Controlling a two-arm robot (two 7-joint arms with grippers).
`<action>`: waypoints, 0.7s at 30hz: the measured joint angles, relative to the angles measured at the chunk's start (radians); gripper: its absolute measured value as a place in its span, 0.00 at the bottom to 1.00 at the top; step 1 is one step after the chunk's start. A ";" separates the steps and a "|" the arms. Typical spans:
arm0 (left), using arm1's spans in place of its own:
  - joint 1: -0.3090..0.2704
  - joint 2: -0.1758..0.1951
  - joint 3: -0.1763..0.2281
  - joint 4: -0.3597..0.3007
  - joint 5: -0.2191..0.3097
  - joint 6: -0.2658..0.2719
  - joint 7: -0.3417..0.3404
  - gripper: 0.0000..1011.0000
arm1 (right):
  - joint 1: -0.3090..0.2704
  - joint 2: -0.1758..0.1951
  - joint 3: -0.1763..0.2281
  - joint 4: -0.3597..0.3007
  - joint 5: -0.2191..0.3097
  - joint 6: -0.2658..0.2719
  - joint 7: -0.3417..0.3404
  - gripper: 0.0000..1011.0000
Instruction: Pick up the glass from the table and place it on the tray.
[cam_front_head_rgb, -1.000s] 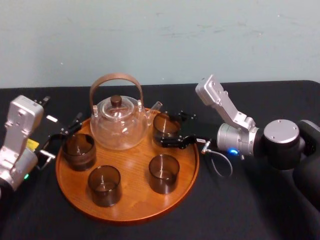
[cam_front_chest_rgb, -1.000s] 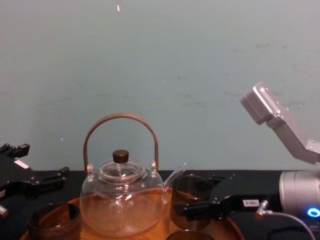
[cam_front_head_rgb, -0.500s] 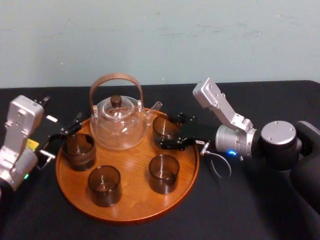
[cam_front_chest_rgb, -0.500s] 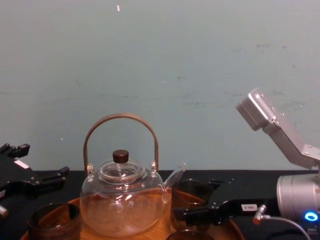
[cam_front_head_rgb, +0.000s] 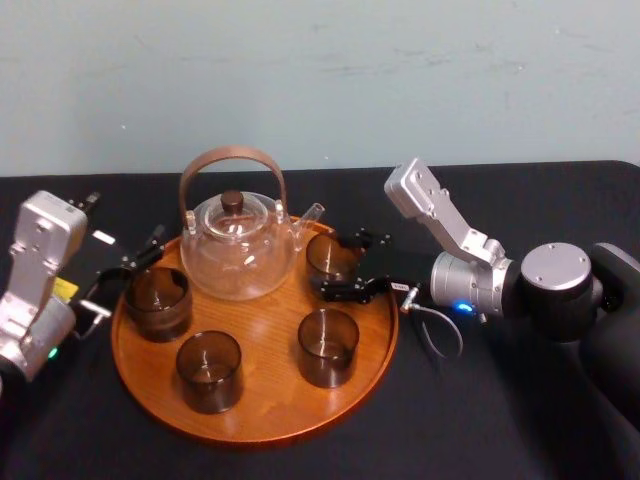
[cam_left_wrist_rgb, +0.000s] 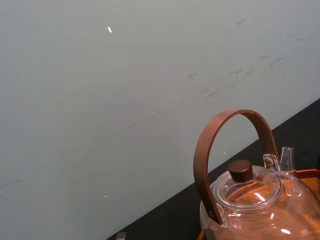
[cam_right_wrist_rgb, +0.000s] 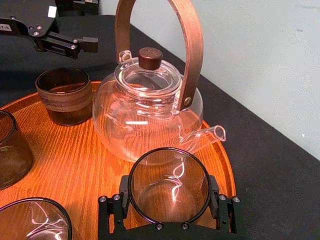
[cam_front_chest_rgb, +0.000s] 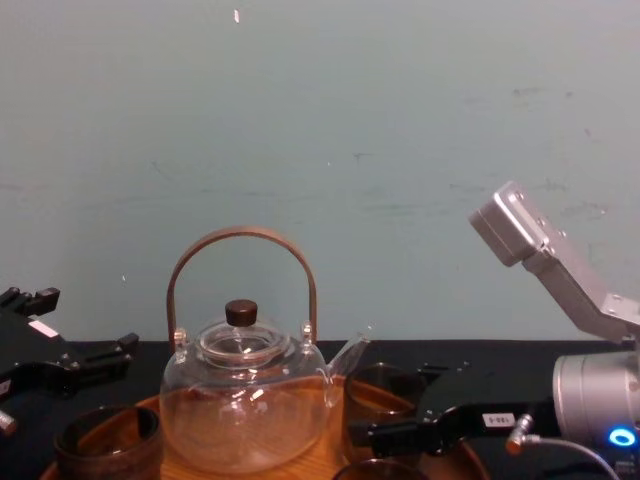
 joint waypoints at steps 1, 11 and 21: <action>0.000 0.000 0.000 0.000 0.000 0.000 0.000 0.99 | 0.000 0.000 0.000 0.000 0.000 0.000 0.001 0.89; 0.000 0.000 0.000 0.000 0.000 0.000 0.000 0.99 | -0.002 -0.003 0.002 0.005 -0.005 0.005 0.002 0.89; 0.000 0.000 0.000 0.000 0.000 0.000 0.000 0.99 | 0.000 -0.007 0.003 0.013 -0.013 0.010 -0.001 0.89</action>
